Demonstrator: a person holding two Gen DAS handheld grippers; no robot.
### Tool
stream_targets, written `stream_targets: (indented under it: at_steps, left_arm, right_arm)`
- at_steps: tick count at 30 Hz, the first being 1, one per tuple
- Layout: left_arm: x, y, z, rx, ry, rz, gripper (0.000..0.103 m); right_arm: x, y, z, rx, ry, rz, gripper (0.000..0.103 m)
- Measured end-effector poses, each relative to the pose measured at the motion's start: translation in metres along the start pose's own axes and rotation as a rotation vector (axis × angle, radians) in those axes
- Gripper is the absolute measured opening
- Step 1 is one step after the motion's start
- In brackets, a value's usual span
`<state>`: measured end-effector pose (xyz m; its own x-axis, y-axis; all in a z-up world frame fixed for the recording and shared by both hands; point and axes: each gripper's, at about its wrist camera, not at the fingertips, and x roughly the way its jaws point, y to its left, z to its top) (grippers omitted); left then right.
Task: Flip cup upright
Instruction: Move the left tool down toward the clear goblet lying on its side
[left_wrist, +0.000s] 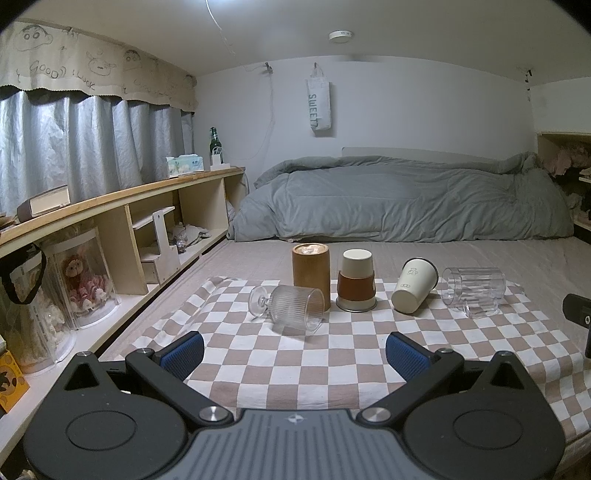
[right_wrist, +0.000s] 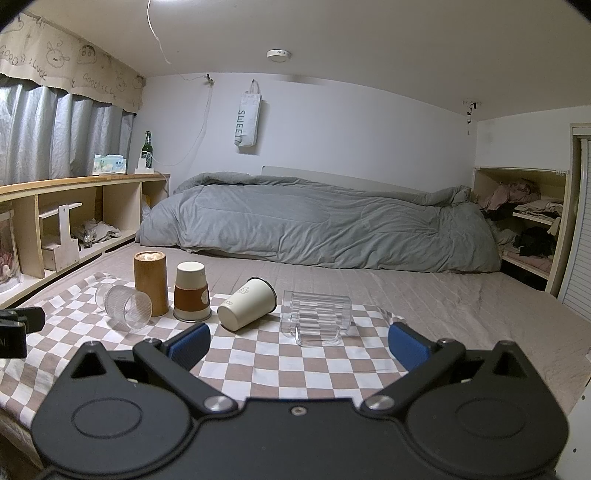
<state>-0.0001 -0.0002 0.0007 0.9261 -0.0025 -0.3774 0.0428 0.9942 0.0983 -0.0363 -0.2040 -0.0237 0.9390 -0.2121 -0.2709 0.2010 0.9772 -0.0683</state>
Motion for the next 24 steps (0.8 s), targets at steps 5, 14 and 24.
stream_targets:
  at_steps: [5, 14, 24]
  left_arm:
    - [0.008, 0.005, 0.01, -0.03, 0.021, -0.042, 0.103]
    - [0.041, 0.009, 0.042, -0.012, -0.012, -0.051, 0.103]
    - [0.141, 0.016, 0.079, 0.025, -0.024, 0.028, 0.095]
  right_arm:
    - [-0.001, -0.003, 0.0, 0.022, -0.01, 0.004, 0.103]
    - [0.005, -0.009, 0.007, 0.082, -0.006, 0.045, 0.103]
    - [0.029, -0.012, 0.019, 0.113, 0.007, 0.104, 0.103]
